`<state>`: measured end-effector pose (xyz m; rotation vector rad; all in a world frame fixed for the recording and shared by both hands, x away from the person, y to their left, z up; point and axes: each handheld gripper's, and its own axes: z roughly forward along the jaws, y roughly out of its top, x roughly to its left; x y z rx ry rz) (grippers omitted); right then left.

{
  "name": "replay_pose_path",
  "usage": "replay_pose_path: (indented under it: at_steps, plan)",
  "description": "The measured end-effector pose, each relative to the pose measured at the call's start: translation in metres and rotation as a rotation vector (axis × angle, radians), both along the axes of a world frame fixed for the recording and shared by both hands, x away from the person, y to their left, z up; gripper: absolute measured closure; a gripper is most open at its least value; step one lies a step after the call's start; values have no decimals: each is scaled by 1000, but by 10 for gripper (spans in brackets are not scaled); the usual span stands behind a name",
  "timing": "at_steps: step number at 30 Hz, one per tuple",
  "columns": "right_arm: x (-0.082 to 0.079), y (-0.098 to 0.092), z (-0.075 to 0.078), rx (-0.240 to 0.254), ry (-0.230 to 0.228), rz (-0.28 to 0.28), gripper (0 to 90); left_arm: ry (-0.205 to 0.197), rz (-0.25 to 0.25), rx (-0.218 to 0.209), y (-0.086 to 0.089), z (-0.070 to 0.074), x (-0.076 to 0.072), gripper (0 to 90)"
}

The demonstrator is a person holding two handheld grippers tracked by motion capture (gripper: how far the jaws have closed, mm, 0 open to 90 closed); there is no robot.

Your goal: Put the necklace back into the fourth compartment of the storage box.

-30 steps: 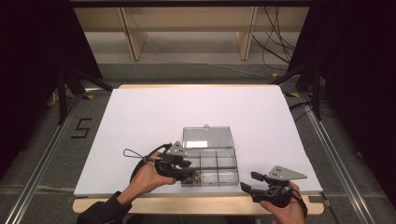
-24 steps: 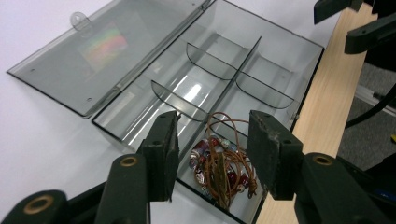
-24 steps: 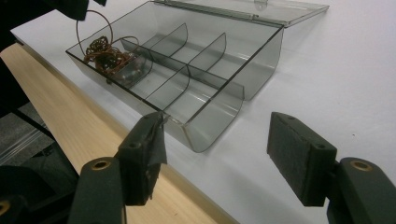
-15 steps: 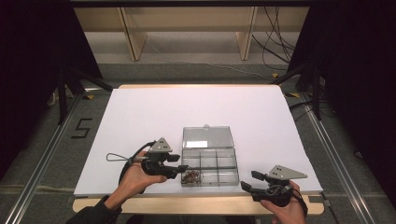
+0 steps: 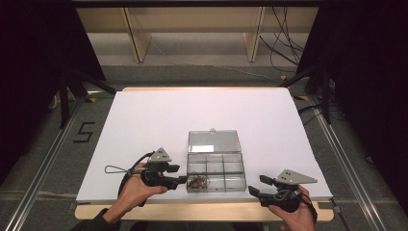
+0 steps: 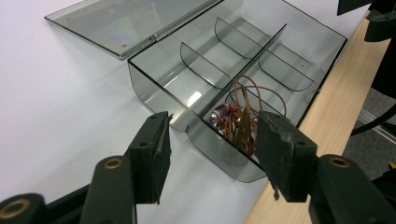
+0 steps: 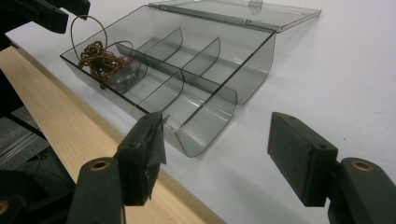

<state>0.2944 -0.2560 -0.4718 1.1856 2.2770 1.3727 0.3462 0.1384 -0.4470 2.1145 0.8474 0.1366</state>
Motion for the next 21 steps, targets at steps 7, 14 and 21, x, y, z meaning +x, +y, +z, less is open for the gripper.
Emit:
replay_pose_path:
  at_steps: [7,14,21]
  plan:
    - [4,2,1,19,11,-5,359,22,48,-58,1,-8,-5,434]
    - [15,1,2,24,0,-10,322,35,54,-81,4,-9,-9,421]
    - [34,-4,2,33,16,-25,307,34,58,-85,3,-10,-13,414]
